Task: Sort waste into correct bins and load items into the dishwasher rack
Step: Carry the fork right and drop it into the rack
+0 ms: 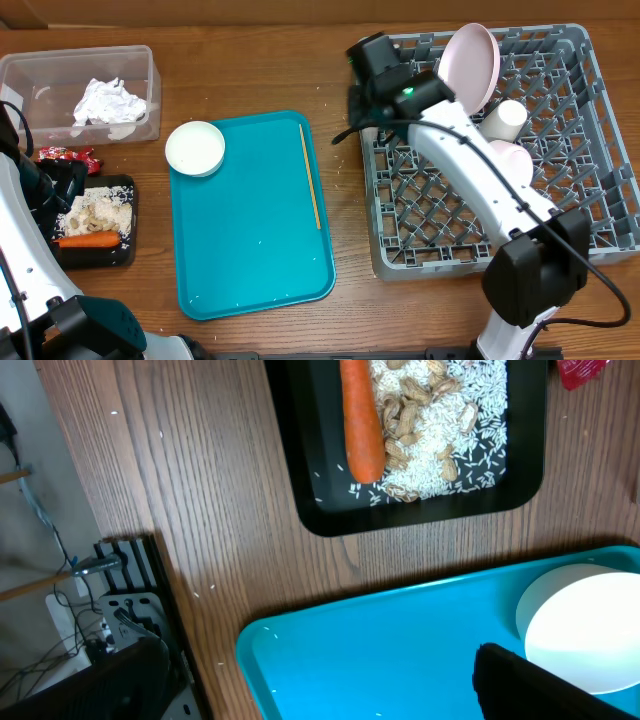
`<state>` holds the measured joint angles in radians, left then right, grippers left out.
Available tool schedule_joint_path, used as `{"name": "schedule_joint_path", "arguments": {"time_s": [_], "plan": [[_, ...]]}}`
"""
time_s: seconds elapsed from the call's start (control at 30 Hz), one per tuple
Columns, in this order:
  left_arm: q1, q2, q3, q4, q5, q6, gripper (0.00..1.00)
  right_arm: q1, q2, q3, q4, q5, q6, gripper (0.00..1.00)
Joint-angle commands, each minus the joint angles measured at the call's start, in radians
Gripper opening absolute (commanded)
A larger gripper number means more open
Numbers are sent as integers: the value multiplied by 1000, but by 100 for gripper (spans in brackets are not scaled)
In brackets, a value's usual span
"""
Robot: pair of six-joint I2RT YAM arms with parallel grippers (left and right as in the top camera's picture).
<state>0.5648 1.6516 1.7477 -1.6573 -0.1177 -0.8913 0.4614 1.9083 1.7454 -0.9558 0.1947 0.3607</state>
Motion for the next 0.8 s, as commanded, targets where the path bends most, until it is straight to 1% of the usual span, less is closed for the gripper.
{"name": "schedule_joint_path", "arguments": {"time_s": [0.0,0.07,0.2,0.3,0.4,0.47,0.5,0.53,0.57,0.6,0.63,0.67,0.77], "plan": [[4,4,6,-1,-20,-3,100,-67,-4,3,-5,5,-99,4],[4,4,6,-1,-20,-3,100,-100,2,1,-10,-40,-135,5],[4,4,6,-1,-20,-3,100,-122,19,-15,-8,-47,-134,7],[4,4,6,-1,-20,-3,100,-122,35,-25,-8,-66,-134,10],[4,4,6,-1,-20,-3,100,-118,43,-25,-9,-96,-134,17],[4,4,6,-1,-20,-3,100,-114,43,-25,-8,-103,-134,18],[4,4,6,-1,-20,-3,100,-110,43,-25,-8,-103,-134,21],[4,4,6,-1,-20,-3,100,-109,44,-25,-8,-103,-134,29],[4,4,6,-1,-20,-3,100,-109,44,-25,-8,-103,-134,46],[4,4,6,-1,-21,-3,100,-109,43,-25,-8,-103,-134,56],[4,4,6,-1,-21,-3,100,-109,44,-25,-9,-103,-134,62],[4,4,6,-1,-20,-3,100,-109,44,-25,-10,-105,-133,65],[4,4,6,-1,-20,-3,100,-108,43,-25,-15,-124,-133,65]]}}
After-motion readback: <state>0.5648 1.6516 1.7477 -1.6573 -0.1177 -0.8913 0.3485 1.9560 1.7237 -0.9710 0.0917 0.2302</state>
